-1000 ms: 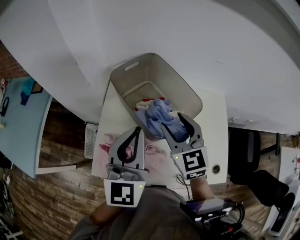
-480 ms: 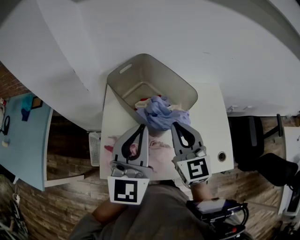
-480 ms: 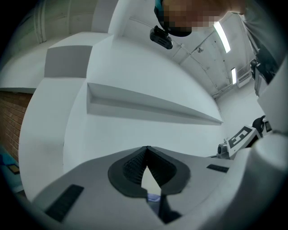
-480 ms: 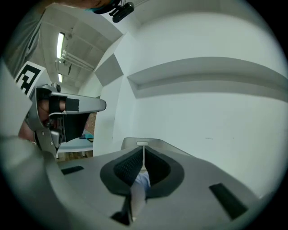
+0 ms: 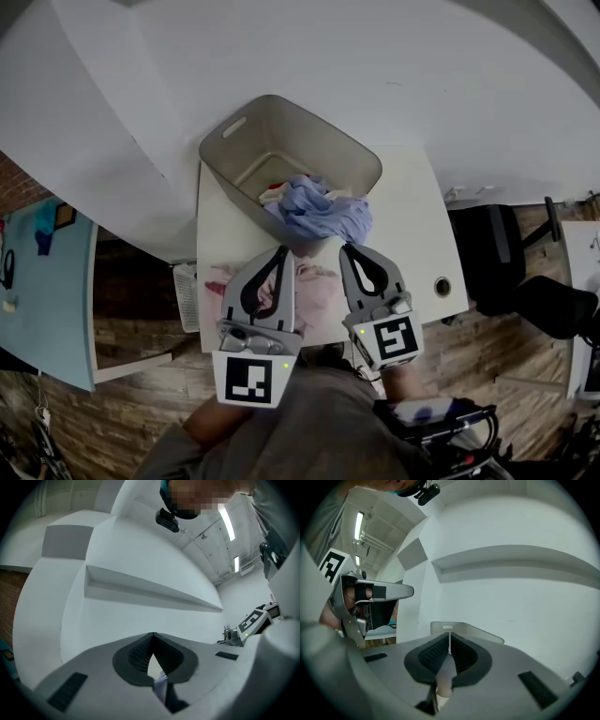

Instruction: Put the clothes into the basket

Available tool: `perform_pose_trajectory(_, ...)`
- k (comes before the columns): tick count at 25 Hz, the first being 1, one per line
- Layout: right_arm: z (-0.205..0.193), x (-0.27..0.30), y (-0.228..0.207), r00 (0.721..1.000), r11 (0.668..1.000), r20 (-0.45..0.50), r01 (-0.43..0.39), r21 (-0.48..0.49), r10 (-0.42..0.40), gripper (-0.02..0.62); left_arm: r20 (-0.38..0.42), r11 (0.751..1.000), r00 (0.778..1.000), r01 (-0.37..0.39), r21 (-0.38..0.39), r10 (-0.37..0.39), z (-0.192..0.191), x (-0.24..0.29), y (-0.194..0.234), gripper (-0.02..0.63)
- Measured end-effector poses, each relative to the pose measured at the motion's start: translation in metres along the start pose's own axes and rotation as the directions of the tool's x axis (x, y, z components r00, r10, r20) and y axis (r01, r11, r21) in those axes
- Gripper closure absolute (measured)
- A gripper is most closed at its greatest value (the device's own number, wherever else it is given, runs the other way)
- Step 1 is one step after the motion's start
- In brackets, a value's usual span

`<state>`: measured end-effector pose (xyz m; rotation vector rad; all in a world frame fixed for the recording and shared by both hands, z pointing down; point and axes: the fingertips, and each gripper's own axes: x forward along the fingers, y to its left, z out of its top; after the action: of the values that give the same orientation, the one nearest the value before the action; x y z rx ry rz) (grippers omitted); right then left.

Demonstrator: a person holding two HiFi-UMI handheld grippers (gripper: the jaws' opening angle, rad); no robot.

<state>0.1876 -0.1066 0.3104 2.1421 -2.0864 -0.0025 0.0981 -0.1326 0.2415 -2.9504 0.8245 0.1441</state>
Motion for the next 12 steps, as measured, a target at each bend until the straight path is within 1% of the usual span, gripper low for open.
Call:
perform_pose_trajectory(3,0.000,-0.009,-0.003,1.000,1.000,-0.016,-0.002,-0.002,0.002,0.578,0.007,1.000,1.000,-0.001,-0.008,0.001,0.002,-0.003,-0.008,0.598)
perform_pose_trajectory(9,-0.004,-0.030,-0.004,0.998,0.998,-0.018,-0.061,0.008,0.061,0.578,0.010,0.996,0.996,-0.090,0.010,0.090,0.008,-0.017,-0.025,0.598)
perform_pose_trajectory(12,-0.001,-0.041,-0.005,0.995,0.995,0.000,-0.096,0.007,0.096,0.578,0.010,0.992,0.993,-0.120,0.030,0.120,0.012,-0.027,-0.037,0.598)
